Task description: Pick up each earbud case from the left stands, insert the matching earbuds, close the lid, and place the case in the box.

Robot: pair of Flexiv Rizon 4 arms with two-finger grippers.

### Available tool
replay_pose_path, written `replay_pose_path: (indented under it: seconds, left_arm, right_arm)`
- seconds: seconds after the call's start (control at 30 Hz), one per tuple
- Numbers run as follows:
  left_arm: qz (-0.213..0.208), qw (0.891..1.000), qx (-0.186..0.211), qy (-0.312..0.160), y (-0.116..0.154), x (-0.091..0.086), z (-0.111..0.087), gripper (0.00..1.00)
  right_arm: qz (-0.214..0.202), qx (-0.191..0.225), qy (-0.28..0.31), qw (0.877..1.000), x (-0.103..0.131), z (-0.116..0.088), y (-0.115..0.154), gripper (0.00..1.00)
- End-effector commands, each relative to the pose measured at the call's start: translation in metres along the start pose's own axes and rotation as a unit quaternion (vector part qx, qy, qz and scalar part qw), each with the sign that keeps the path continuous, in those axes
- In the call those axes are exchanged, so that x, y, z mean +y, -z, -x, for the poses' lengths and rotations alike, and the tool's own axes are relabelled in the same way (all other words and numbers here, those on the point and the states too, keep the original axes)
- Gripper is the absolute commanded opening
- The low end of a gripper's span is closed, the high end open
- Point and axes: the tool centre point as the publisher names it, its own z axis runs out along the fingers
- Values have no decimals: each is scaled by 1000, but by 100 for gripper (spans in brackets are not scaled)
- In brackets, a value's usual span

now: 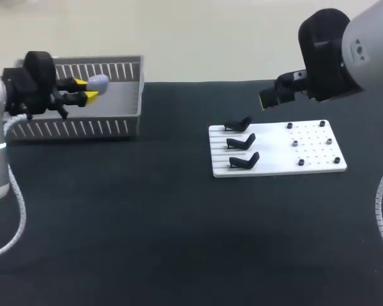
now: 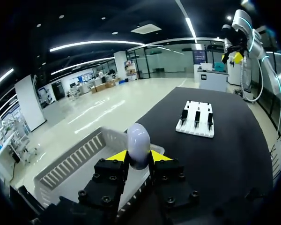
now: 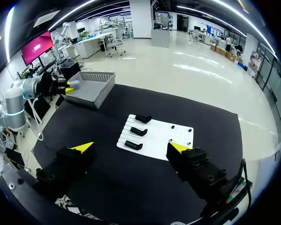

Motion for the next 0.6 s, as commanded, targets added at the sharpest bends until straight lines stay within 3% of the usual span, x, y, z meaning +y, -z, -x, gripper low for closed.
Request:
replay_pose_path:
  seconds: [0.03, 0.07, 0.1, 0.13, 0.23, 0.6]
  left_arm:
    - [112, 994, 11, -16, 15, 1, -10, 0]
    - [116, 993, 16, -19, 15, 4, -11, 13]
    - [118, 993, 19, -18, 15, 7, -12, 44]
    - [113, 993, 20, -23, 15, 11, -14, 100]
    - [107, 994, 13, -32, 14, 18, -12, 100]
    - [107, 994, 13, -32, 14, 18, -12, 100]
  right_arm:
    - [-1, -10, -1, 1000, -1, -3, -1, 100]
    - [-1, -10, -1, 1000, -1, -3, -1, 100]
    - [-1, -10, -1, 1000, -1, -3, -1, 100]
    - [-1, -10, -1, 1000, -1, -3, -1, 100]
    - [-1, -10, -1, 1000, -1, -3, -1, 100]
    - [-1, -10, -1, 1000, -1, -3, -1, 100]
